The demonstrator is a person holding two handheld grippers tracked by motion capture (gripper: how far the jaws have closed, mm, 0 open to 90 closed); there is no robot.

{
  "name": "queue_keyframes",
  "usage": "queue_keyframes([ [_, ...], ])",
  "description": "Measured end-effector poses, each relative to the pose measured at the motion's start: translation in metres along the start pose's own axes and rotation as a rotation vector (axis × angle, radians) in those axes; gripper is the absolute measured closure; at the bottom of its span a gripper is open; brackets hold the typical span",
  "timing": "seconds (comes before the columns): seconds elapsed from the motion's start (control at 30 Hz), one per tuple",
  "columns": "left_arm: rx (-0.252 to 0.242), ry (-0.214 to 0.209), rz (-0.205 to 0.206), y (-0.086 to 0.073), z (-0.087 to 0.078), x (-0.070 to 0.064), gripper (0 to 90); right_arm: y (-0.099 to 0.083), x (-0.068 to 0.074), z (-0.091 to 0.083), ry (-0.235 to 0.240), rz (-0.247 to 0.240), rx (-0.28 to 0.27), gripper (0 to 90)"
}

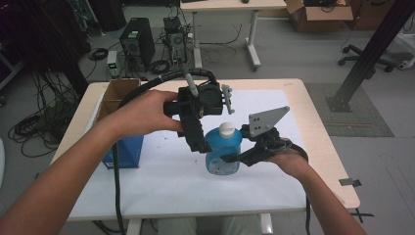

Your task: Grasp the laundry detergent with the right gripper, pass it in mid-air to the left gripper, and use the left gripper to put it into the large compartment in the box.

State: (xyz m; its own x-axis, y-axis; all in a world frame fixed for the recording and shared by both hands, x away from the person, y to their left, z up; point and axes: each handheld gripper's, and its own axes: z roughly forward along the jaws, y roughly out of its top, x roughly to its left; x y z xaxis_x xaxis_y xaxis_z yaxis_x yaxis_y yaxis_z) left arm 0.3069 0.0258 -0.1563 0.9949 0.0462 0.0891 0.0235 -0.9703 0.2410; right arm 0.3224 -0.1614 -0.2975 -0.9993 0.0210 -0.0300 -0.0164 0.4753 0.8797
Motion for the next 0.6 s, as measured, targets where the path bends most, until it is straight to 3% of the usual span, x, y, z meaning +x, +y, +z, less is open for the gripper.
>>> queue_keyframes([
  [0.6, 0.008, -0.016, 0.013, 0.016, 0.013, 0.003, 5.1, 0.004, 0.001, 0.006, 0.01, -0.006, 0.001, 45.2],
])
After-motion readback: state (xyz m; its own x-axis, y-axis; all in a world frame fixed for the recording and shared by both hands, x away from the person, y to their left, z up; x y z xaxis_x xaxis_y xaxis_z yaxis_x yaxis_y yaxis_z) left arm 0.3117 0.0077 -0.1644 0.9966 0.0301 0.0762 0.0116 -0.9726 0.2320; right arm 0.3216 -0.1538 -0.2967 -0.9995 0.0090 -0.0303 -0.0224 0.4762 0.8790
